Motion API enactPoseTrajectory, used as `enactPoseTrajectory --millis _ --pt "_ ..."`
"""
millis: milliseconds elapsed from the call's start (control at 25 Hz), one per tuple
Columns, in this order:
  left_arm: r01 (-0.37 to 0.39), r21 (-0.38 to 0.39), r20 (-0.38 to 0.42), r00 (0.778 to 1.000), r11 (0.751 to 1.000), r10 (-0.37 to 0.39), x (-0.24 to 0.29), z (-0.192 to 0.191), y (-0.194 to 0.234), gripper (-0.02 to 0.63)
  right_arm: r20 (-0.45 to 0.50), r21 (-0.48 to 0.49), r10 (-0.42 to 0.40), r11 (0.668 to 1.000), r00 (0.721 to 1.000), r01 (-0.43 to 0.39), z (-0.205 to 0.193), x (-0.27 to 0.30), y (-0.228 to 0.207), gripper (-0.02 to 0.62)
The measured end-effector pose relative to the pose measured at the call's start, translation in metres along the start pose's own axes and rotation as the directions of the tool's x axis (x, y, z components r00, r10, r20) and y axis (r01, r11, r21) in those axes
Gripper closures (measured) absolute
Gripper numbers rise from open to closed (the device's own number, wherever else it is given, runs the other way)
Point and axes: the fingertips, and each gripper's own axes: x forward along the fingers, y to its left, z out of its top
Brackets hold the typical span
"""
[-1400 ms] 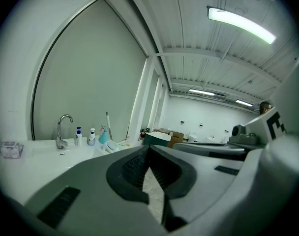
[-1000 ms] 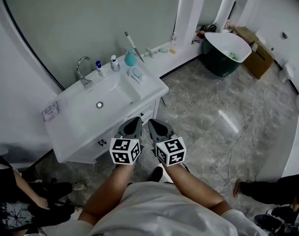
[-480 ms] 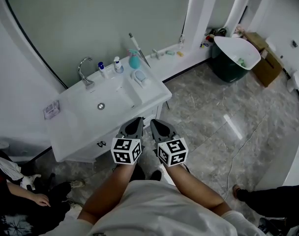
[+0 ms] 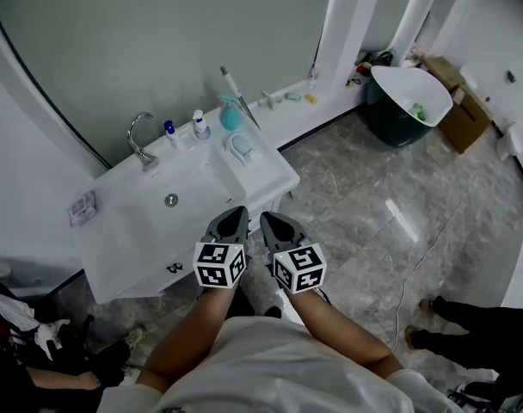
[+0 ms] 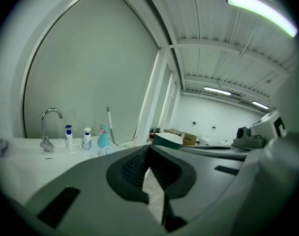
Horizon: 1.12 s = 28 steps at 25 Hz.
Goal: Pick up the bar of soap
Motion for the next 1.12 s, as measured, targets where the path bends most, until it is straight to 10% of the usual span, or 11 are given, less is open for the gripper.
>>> enactPoseTrajectory --millis 1120 --pt "0.063 -0.022 -0.028 0.998 0.998 -0.063 0.118 0.061 0.154 0.597 -0.057 -0.029 -0.057 0.998 0.997 0.055 0.044 0.203 -0.04 0.586"
